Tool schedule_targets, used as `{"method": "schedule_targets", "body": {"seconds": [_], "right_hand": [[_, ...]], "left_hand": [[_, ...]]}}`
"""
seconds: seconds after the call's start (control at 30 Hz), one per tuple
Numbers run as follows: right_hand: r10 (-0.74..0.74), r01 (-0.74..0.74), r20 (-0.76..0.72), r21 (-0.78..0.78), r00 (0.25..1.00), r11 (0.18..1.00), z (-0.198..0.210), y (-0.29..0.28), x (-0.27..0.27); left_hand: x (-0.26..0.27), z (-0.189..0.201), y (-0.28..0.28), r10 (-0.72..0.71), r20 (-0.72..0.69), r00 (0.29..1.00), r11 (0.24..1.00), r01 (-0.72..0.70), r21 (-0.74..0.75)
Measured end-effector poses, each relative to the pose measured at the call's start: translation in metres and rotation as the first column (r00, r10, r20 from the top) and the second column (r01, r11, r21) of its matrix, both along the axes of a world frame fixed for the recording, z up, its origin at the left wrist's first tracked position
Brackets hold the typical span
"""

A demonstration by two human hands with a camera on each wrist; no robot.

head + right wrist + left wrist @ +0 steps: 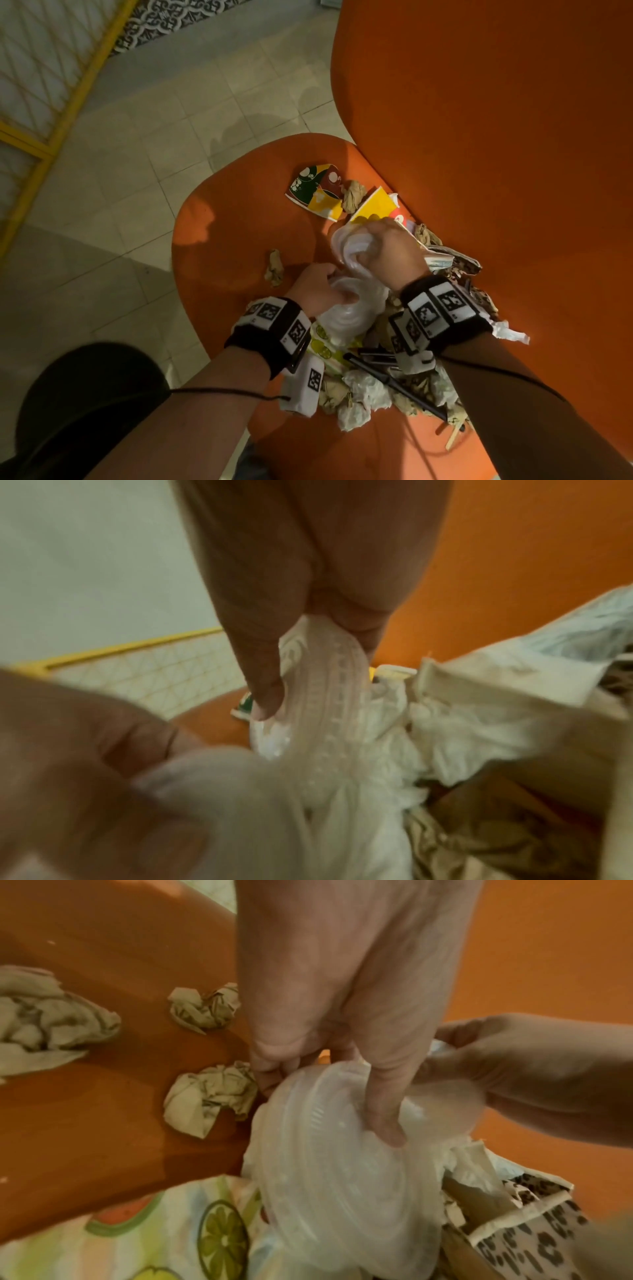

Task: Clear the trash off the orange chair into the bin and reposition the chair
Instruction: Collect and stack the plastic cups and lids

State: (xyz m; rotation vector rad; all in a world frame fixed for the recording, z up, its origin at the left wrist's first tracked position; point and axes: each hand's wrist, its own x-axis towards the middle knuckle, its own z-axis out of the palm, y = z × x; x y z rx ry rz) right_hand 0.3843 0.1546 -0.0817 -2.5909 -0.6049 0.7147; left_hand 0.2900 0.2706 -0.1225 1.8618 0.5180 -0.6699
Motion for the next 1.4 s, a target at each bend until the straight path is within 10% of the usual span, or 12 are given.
{"method": "schedule_targets", "body": {"seconds": [0.23, 0.73, 0.9, 1.1, 1.4], "right_hand": [[-0.492, 0.509, -0.146, 0.361, 0.858, 0.781, 0.028, -0.043, 0.006], [-0.643, 0.687, -0.267, 0.425, 0.718, 0.59, 0.036, -0.105, -0.009], [-0.639, 0.596, -0.039, 0.406, 0.768, 0.692, 0.029, -0.107, -0.022], [-0.278, 0.213, 0.237, 0.266, 0.931, 0.94, 0.013, -0.099, -0.049], [-0.004, -0.085, 0.287, 0.299, 0.958, 0.95, 0.002, -0.074, -0.089]], "left_hand": [[0.005, -0.001, -0.002, 0.05, -0.063, 0.997, 0.995, -0.055, -0.083], [-0.015, 0.032, 0.031, 0.387, 0.197, 0.901, 0.911, -0.407, 0.071], [-0.019, 0.036, 0.034, 0.537, 0.17, 0.826, 0.837, -0.546, 0.012], [-0.023, 0.044, 0.026, 0.618, 0.183, 0.765, 0.784, -0.618, -0.063], [-0.014, 0.052, 0.025, 0.637, 0.371, 0.675, 0.732, -0.681, -0.018]]}}
